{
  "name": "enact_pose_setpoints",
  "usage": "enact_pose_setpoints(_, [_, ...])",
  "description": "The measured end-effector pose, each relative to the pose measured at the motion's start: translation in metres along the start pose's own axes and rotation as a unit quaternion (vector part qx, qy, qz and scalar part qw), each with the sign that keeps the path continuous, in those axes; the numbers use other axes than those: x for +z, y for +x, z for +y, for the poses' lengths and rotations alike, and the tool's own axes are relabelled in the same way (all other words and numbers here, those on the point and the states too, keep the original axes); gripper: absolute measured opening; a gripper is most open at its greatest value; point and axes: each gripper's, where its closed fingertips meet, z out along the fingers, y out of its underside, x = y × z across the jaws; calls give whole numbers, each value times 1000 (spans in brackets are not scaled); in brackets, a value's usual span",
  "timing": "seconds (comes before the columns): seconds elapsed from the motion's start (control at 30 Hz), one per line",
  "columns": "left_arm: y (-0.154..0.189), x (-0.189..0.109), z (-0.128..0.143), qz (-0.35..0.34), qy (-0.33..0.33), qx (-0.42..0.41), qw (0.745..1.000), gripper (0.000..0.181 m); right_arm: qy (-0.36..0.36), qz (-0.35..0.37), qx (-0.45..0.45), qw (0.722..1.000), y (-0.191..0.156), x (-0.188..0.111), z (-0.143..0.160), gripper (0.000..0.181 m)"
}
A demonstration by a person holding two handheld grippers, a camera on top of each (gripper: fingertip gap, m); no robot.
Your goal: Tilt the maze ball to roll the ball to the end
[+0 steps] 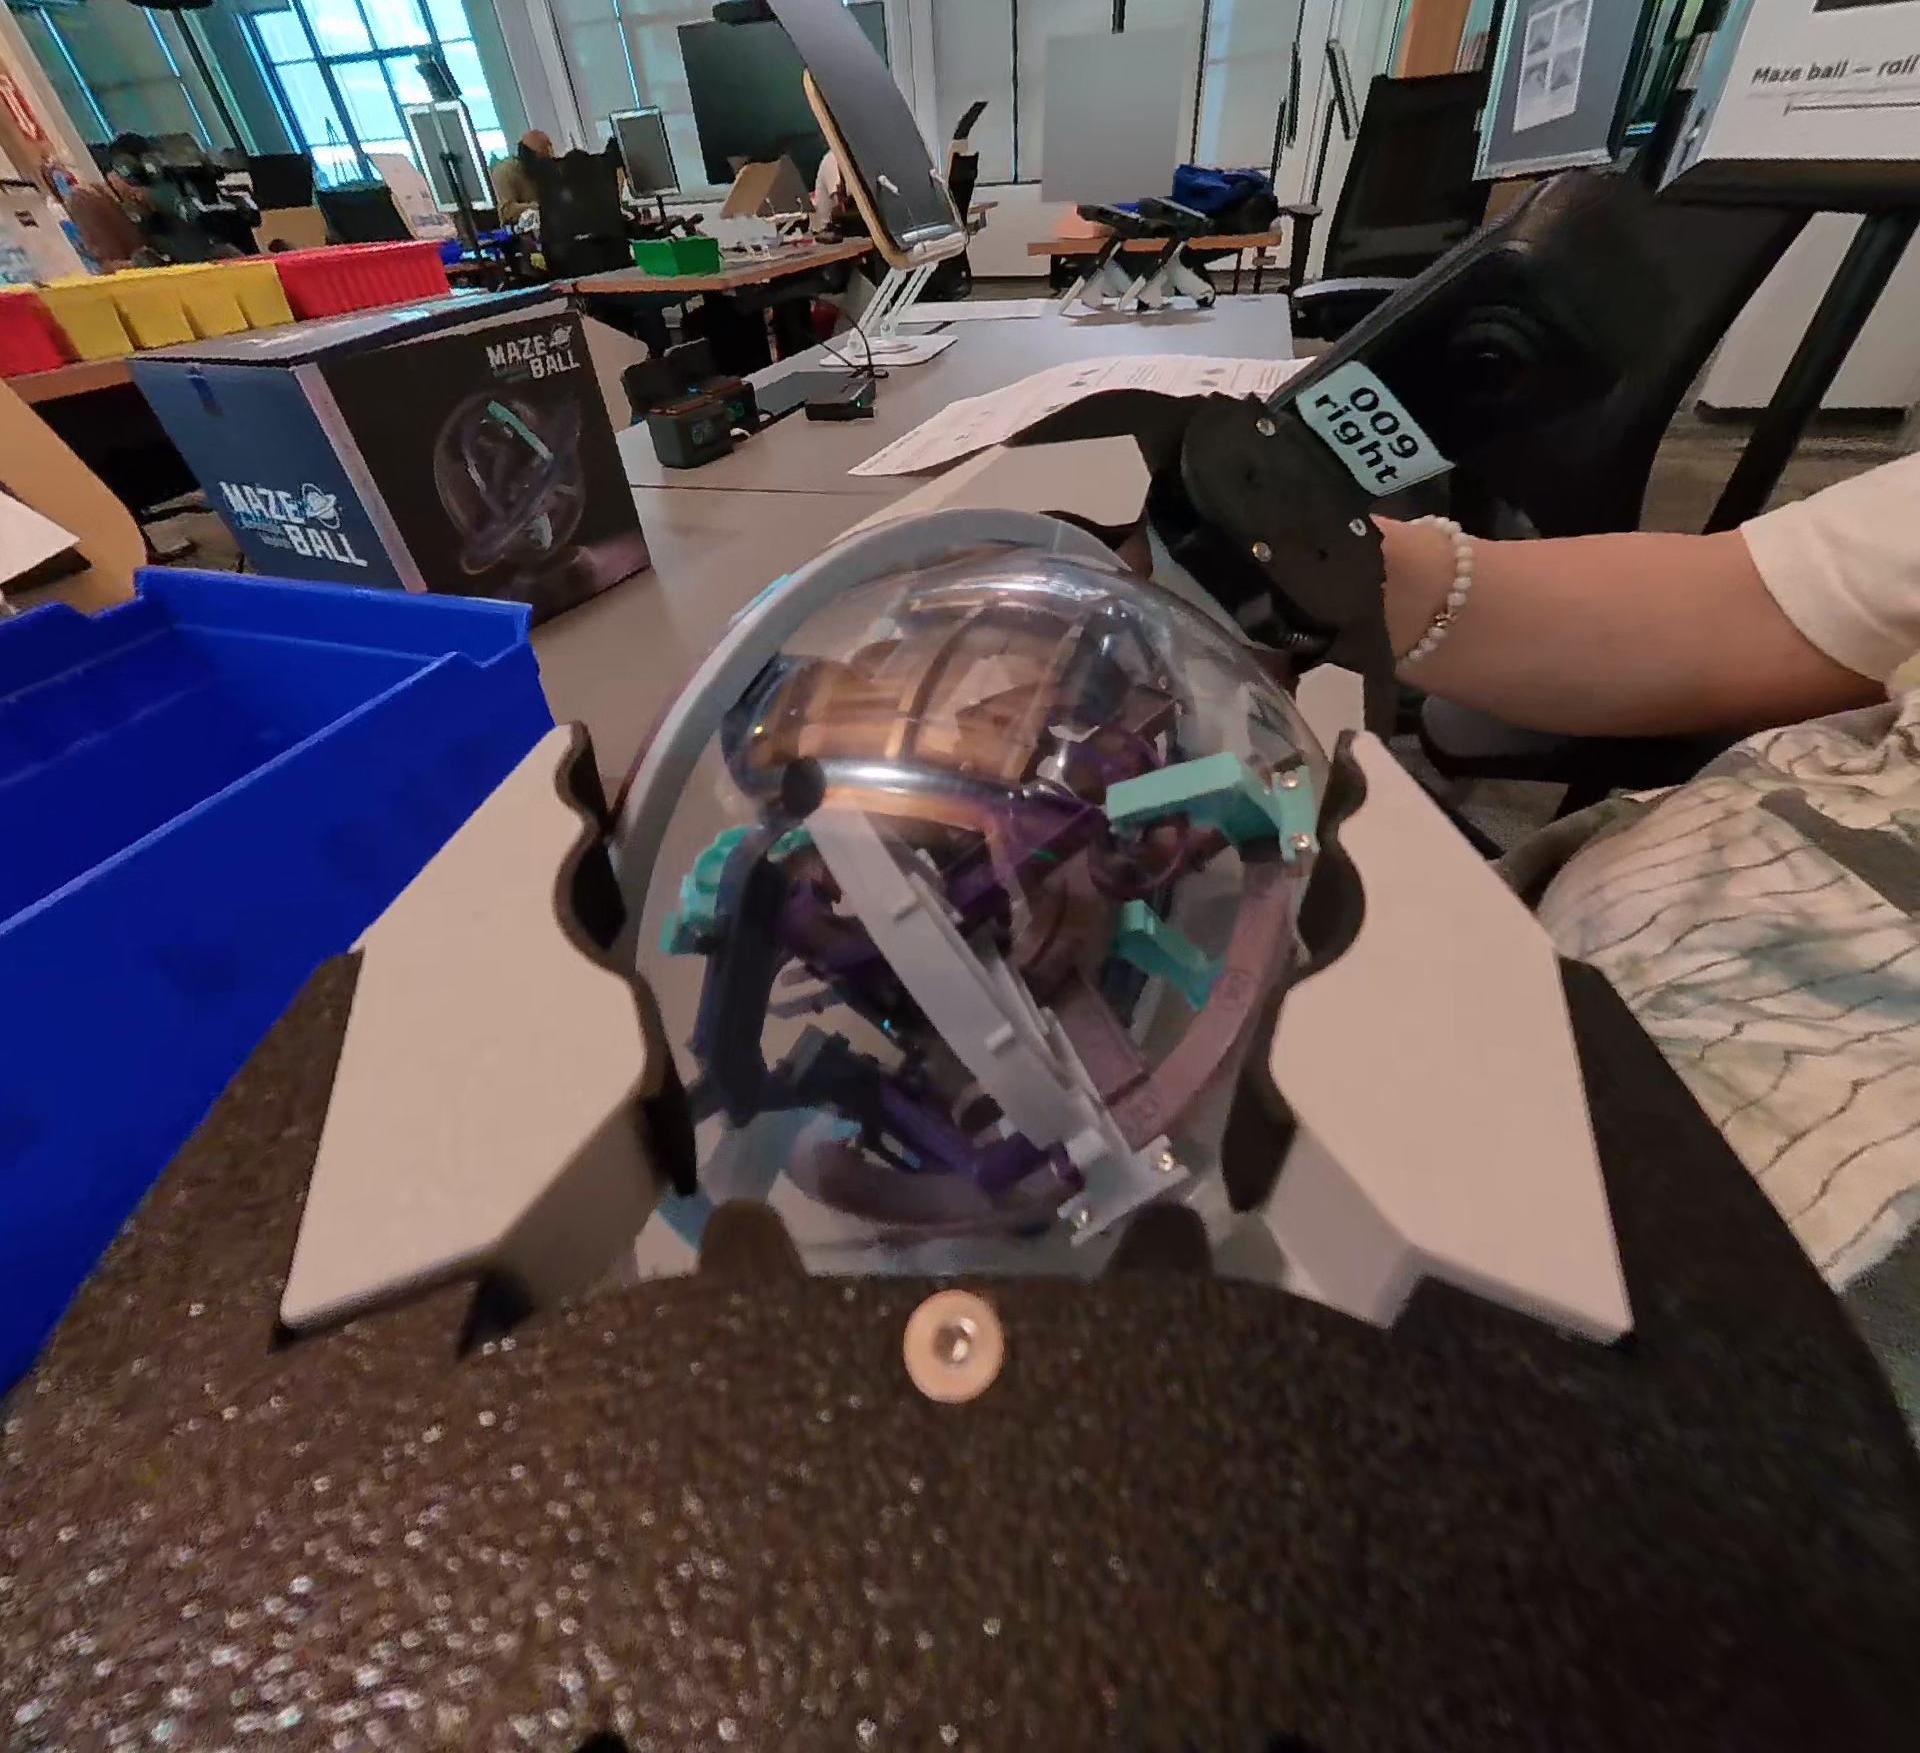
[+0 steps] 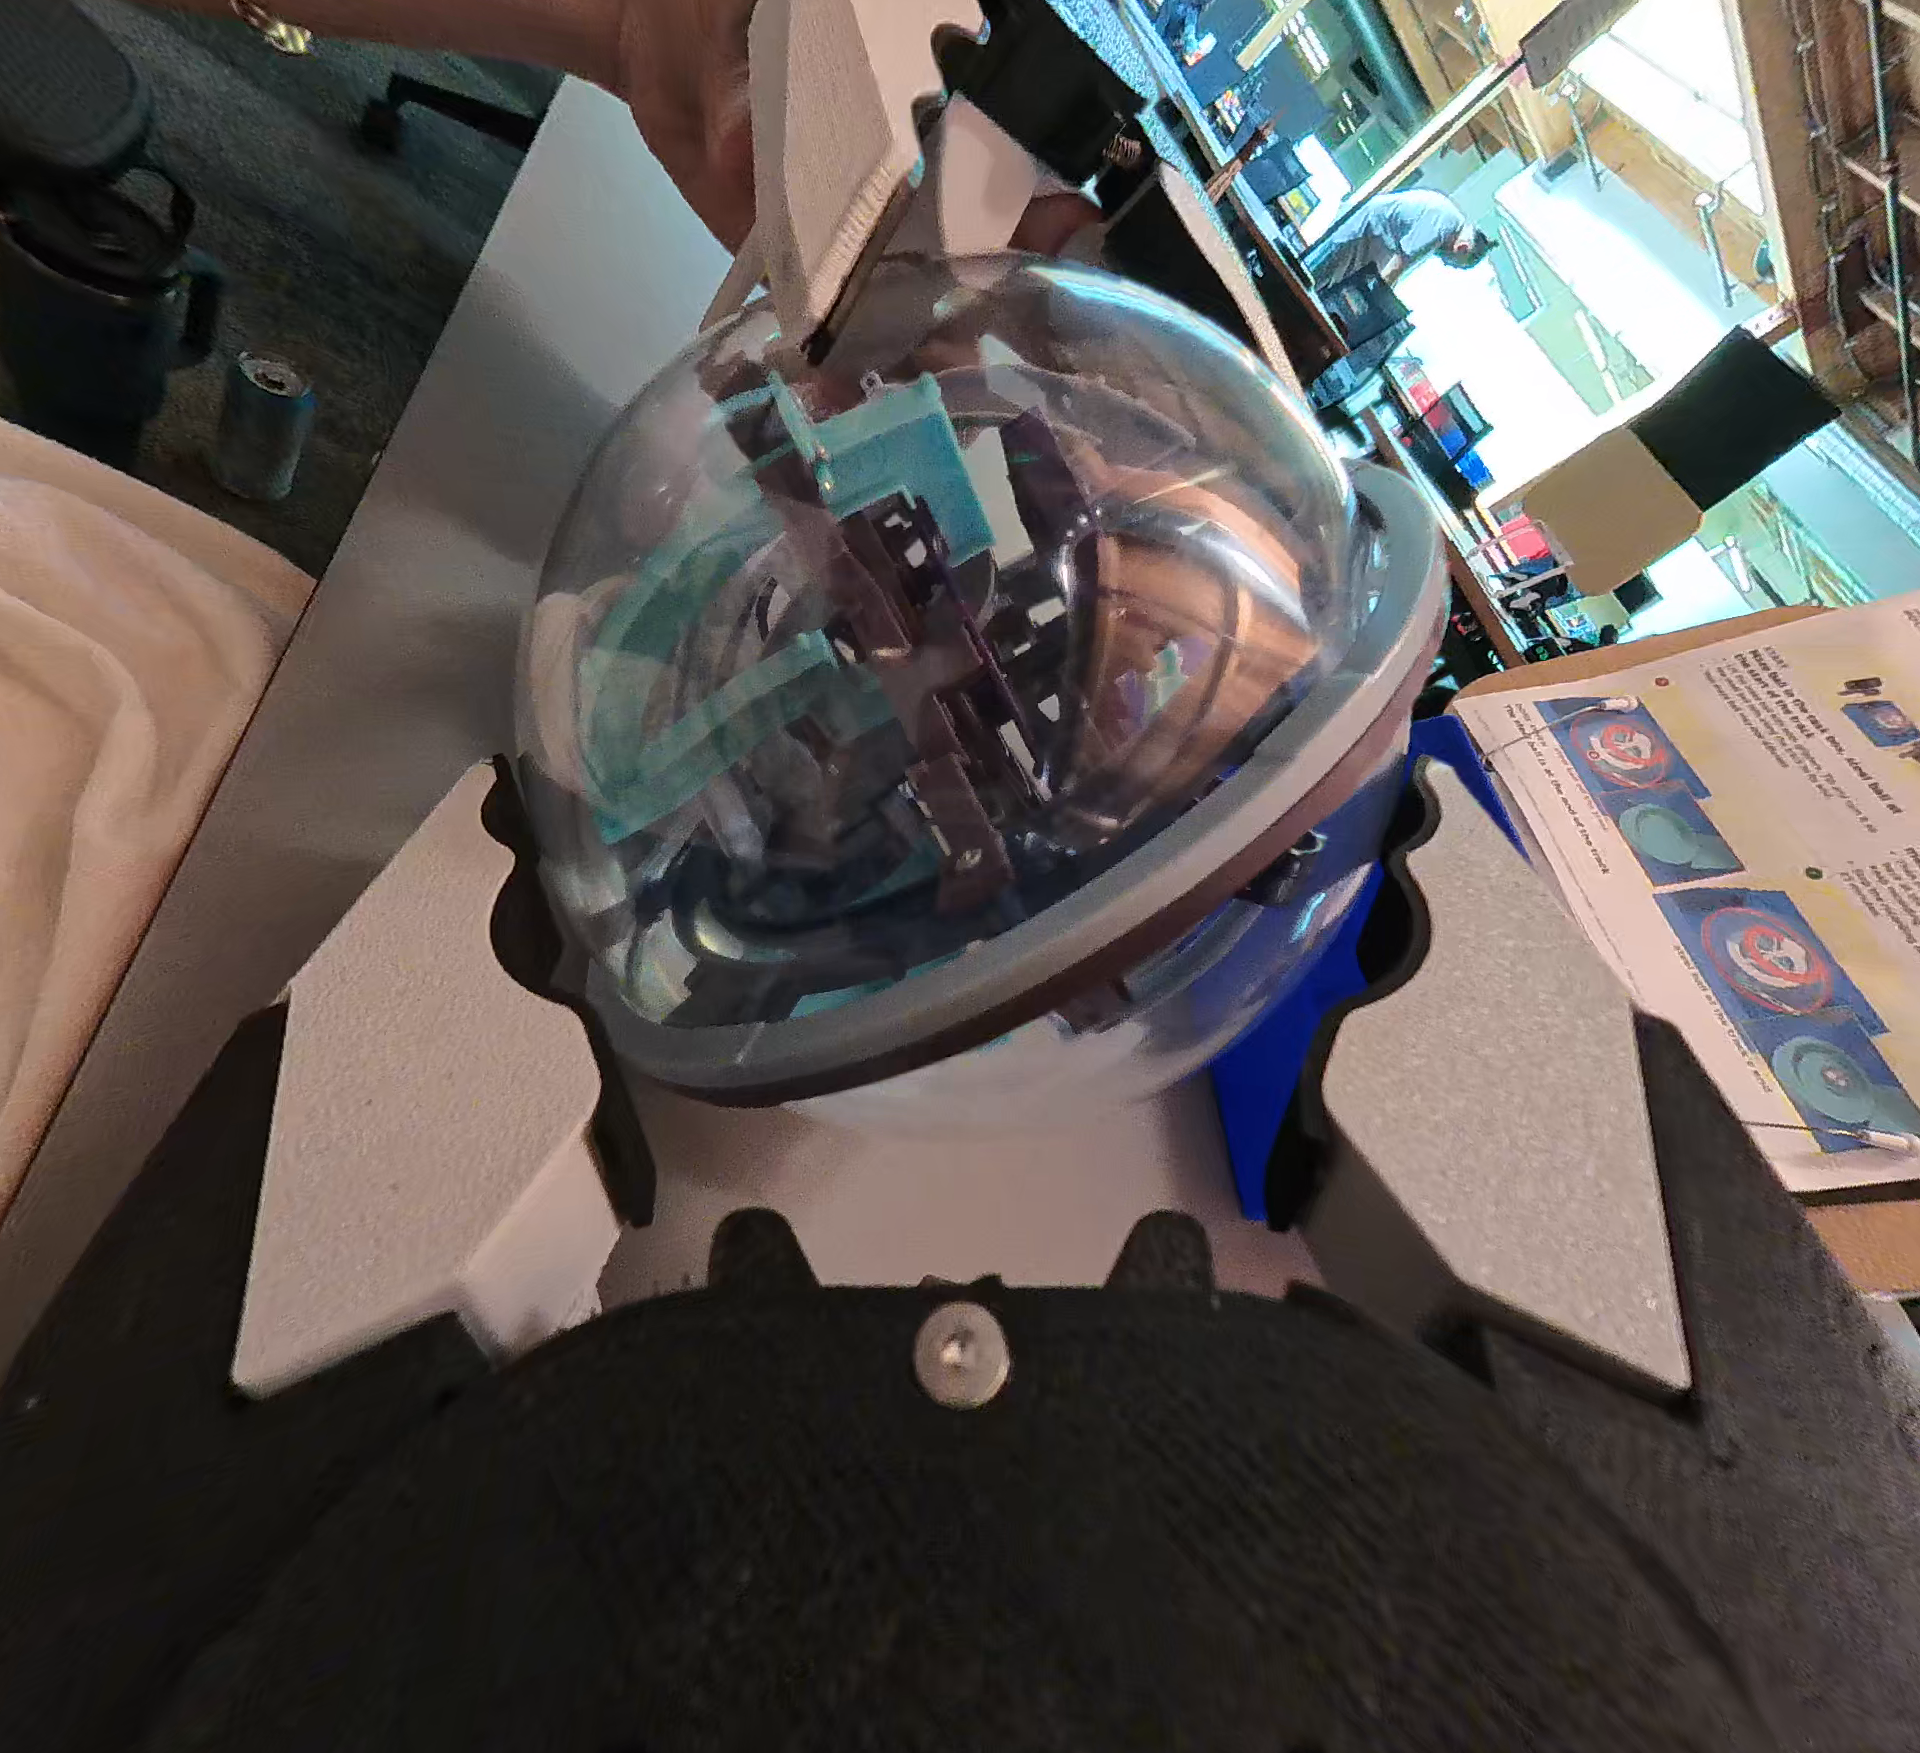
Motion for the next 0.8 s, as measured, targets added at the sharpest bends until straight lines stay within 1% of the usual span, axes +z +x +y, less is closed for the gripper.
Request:
enact_pose_setpoints(0.1, [0,-1,-3,-6,10,-1,1000,133,3,-1,-1,1000,-1,0,-1,155])
enact_pose_setpoints(0.17, [-7,-5,-20,-27,59,-5,998,145,3,-7,2,1000,-2,0,1,153])
enact_pose_setpoints(0.23, [-16,-16,-35,-42,99,-21,994,146,5,-17,-7,1000,-6,-1,2,149])
enact_pose_setpoints(0.3, [-23,-20,-28,-51,83,-33,995,157,14,-25,-11,1000,-8,-3,2,146])
enact_pose_setpoints(0.37, [-14,-15,-8,-18,43,-48,998,154,18,-26,3,999,-8,-3,1,145])
enact_pose_setpoints(0.4, [-6,-10,2,7,21,-50,999,147,17,-25,14,999,-8,-2,1,145])
enact_pose_setpoints(0.47, [1,-1,16,25,-10,-49,998,151,4,-28,36,999,-8,-1,6,148])
enact_pose_setpoints(0.53, [6,2,13,37,-1,-32,999,142,-21,-38,51,998,-9,-1,16,156])
enact_pose_setpoints(0.6, [13,-1,2,47,32,1,998,131,-50,-40,32,997,-10,-3,27,157])
enact_pose_setpoints(0.63, [15,-4,-3,49,48,12,998,128,-66,-30,17,997,-8,-3,34,156])
enact_pose_setpoints(0.7, [15,-9,-8,49,54,3,997,125,-72,-18,1,997,-4,-3,37,152])
enact_pose_setpoints(0.8, [16,-16,-10,58,60,-14,996,120,-80,-20,-10,997,-2,-6,39,147])
